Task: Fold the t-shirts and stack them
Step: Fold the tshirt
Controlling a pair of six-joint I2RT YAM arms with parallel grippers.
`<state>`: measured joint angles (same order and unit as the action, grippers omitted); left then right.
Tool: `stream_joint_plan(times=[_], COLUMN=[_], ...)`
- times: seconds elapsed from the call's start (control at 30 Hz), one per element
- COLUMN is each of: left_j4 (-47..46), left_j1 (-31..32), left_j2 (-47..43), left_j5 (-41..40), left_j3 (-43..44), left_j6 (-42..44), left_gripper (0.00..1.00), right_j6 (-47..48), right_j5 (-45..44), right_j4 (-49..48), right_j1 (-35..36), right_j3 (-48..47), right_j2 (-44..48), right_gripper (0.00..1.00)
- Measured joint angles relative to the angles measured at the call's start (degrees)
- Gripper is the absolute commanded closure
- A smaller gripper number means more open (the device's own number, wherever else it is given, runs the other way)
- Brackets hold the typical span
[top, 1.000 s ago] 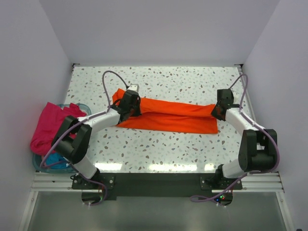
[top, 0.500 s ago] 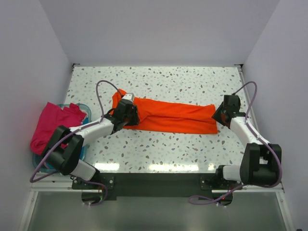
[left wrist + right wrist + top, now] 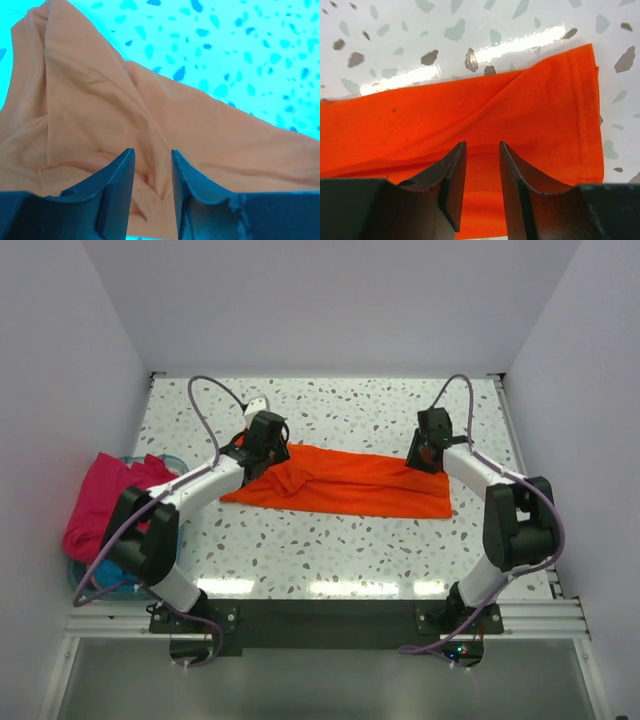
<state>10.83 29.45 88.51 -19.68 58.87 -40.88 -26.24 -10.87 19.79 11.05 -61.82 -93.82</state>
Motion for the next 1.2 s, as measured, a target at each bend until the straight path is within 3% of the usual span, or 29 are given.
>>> stream_joint_plan(times=[0.2,0.47,0.7,0.93,1.2], left_j4=[1.75,0.7,-1.7,-4.26,-7.39], left_j1=[-1.97,-2.32,-2.32,-1.95,-1.92], left_j2=[10.01,11.67,7.91,-0.92,-3.85], left_j5=[-0.76,1.7,6.6,10.78,14.67], left_j3=[3.65,0.0,-7.17,-13.77,-17.49], left_j6=[-0.02,0.63,1.7,1.75,2.12], left_gripper=[0.59,0.73,0.82,0.81,0.83], right_j6=[0.57,0.79,0.79,0.76,0.76], right_j5=[0.11,0.13,0.13,0.13,0.13], right_j4=[0.46,0.28,0.31,0.0,-0.07], right_j1=[0.9,1.16,1.16,1.16,1.16], right_j3=[0.07,0.98,1.4,2.27,2.34], right_j2=[-3.23,-3.19,-3.08,-2.43,-2.43], right_gripper=[0.64,0.64,0.64,0.64,0.64])
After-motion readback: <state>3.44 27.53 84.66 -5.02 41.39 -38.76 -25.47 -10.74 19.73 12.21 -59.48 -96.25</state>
